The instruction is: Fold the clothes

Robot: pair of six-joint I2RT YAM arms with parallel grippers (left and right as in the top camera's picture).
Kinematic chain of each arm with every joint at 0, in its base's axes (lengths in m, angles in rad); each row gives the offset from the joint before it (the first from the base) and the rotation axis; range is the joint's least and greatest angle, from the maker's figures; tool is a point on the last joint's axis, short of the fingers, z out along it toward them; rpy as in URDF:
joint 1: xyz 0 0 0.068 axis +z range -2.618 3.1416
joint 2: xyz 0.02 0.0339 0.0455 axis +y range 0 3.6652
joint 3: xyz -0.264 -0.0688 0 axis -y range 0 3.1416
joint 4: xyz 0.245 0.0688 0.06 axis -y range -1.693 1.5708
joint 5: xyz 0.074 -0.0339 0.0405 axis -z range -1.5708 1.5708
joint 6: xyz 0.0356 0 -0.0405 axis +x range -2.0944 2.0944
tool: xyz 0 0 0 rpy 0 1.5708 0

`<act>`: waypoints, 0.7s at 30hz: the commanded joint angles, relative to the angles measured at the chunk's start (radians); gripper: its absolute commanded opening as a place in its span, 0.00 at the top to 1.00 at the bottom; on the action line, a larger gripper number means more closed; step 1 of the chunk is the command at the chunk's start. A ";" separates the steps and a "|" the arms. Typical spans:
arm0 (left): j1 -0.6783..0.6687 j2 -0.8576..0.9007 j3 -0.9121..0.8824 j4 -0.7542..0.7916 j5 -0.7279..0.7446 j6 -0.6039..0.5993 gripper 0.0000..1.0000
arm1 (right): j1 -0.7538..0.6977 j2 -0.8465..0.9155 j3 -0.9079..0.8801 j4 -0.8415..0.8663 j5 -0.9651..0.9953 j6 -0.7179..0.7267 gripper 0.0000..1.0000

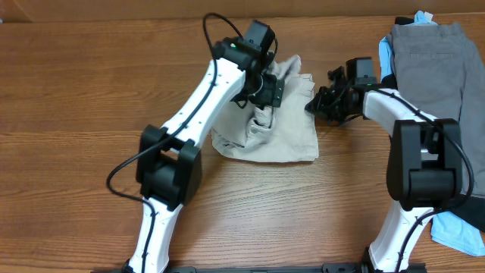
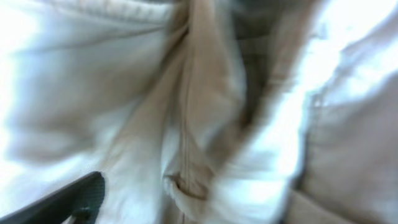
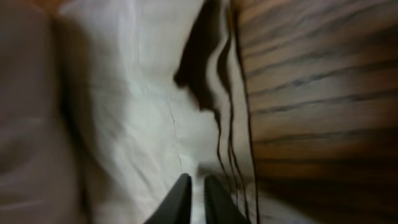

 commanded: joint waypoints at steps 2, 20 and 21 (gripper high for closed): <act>-0.006 0.048 0.017 0.024 0.066 -0.022 0.00 | -0.085 -0.103 0.103 -0.039 -0.073 0.003 0.78; -0.083 0.038 0.336 -0.156 0.191 0.143 0.00 | -0.261 -0.277 0.134 -0.136 -0.072 -0.009 0.49; -0.084 0.038 0.328 -0.180 0.132 0.144 0.00 | -0.266 -0.277 0.134 -0.137 -0.071 -0.010 0.48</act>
